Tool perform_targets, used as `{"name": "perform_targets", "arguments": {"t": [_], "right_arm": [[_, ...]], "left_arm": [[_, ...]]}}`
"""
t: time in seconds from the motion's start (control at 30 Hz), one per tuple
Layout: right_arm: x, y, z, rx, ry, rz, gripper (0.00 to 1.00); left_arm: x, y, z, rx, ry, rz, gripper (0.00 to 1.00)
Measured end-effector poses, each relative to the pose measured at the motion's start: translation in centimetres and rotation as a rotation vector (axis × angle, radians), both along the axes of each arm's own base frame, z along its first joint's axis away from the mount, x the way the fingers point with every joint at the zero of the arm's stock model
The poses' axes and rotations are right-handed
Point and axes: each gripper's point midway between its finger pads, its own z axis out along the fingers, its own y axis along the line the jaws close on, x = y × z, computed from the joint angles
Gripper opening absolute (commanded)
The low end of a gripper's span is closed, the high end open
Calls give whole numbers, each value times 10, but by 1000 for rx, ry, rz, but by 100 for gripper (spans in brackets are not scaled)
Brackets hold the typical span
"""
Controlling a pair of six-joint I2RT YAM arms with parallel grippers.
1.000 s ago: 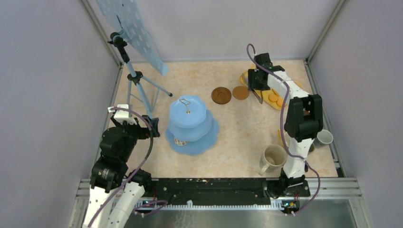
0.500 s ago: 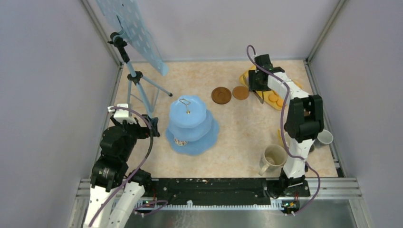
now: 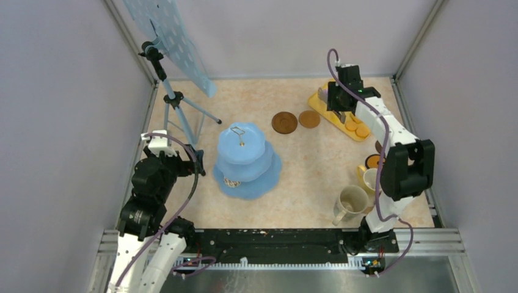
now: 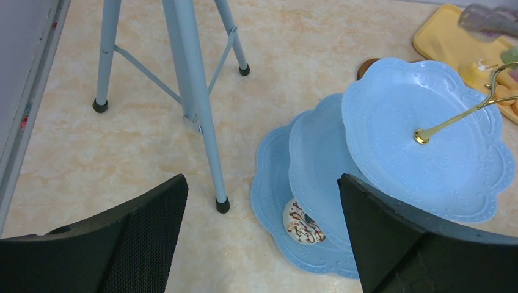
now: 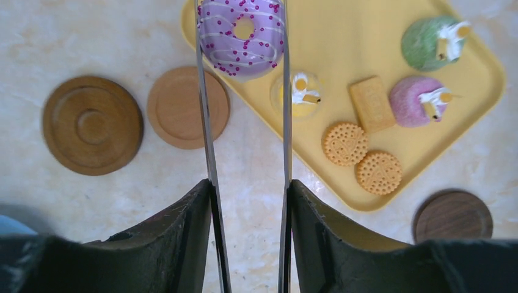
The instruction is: Serve the afternoon tea
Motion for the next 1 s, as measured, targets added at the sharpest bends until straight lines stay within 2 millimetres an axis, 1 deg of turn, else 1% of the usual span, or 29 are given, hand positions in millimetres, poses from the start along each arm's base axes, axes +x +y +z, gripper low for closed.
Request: {"name": "perform_targets", "arguments": {"t": [0.1,0.13,0.17,0.2,0.23,0.3,0.33,0.37,0.4,0.5,0.67,0.77,0.9,1.0], "right_arm": [[-9,-2,45,28,-113,-1,43],[-15,-3,60,38,-154,-1,42],[-21,-4,70,48,-180,-3,42],[-31,-4,82,67,-218,0,41],[-39,-5,86,80,-230,1,41],[-66,-3,90,125,-249,20,41],[-82,-1,88,150,-244,32,41],[-94,0,85,168,-238,43,40],[-109,4,80,193,-227,60,40],[-141,13,66,228,-187,95,40],[-203,53,32,275,-66,224,40],[-236,74,10,290,12,289,40],[-276,101,-16,269,109,391,40],[-294,114,-22,253,135,442,40]], "left_arm": [[2,0,-2,2,11,3,99],[2,1,-3,3,16,5,99],[3,1,-4,4,20,8,99],[3,2,-5,4,24,11,99],[3,3,-6,5,28,16,99],[4,5,-6,6,30,25,99],[4,6,-7,6,32,29,99],[4,6,-7,5,33,32,99],[4,7,-7,6,35,34,99],[5,7,-9,7,42,37,99],[7,7,-13,9,63,35,99],[8,7,-15,7,71,40,99],[9,7,-16,7,78,37,99],[9,7,-17,7,81,37,99]]}}
